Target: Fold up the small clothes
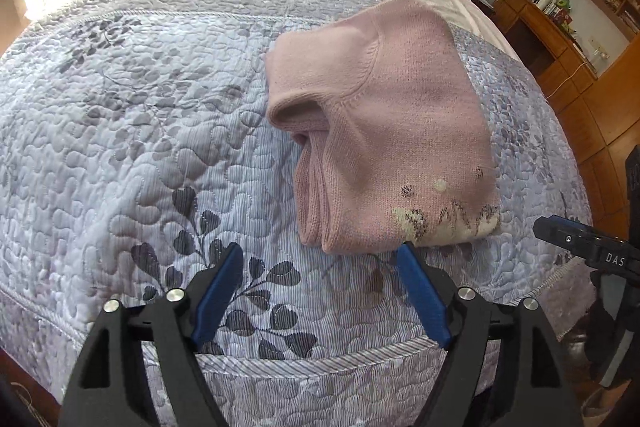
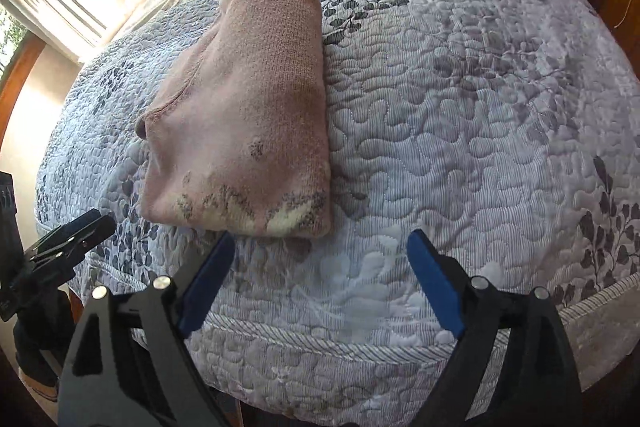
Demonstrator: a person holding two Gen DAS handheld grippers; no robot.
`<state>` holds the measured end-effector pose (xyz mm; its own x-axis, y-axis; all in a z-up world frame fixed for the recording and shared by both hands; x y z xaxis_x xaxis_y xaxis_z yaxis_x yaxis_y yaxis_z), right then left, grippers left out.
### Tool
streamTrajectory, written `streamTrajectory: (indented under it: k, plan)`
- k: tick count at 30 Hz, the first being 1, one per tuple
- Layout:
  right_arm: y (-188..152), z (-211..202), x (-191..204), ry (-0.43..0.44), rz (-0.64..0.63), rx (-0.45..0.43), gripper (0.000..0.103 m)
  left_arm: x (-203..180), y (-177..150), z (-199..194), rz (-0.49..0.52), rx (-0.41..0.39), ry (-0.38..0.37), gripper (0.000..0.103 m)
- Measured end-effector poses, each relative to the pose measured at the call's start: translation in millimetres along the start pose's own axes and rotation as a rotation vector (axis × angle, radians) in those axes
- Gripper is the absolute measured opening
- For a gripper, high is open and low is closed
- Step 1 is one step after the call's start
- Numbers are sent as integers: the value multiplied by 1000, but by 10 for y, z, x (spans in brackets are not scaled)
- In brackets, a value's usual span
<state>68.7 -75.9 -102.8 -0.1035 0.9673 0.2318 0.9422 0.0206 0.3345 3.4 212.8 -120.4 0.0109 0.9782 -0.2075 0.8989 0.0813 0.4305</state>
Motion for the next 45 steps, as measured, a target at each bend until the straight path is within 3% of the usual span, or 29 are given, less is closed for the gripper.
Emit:
streamTrajectory:
  k: [5,11,23,45]
  plan:
    - [-108,-165,368,-117,-36,-29,91,-101,-84,-289,8,-21,51,82]
    - [-187,-488,604,-174,-93,-87,93,-191,-197,-573,9,-37,76,84]
    - [-325,-922,796,-196,-109,-135,96,-311,-306,-924,43,-77,124,85]
    - [-414,-853,699,-204,-55,-86,97,-474,-315,-920,68,-66,155,87]
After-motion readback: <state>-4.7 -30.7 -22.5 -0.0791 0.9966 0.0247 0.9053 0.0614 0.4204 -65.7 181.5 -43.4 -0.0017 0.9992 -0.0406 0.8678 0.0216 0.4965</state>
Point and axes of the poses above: each gripper's, at about its wrist camera, not at the fingertips, and z roughly the way its jaws point, x to its left, y to its top, the point moved 5 cm from there along z, roughly the way its jaws point, and after that the axes turned 1 degree about -x, right-handed, at the moved point
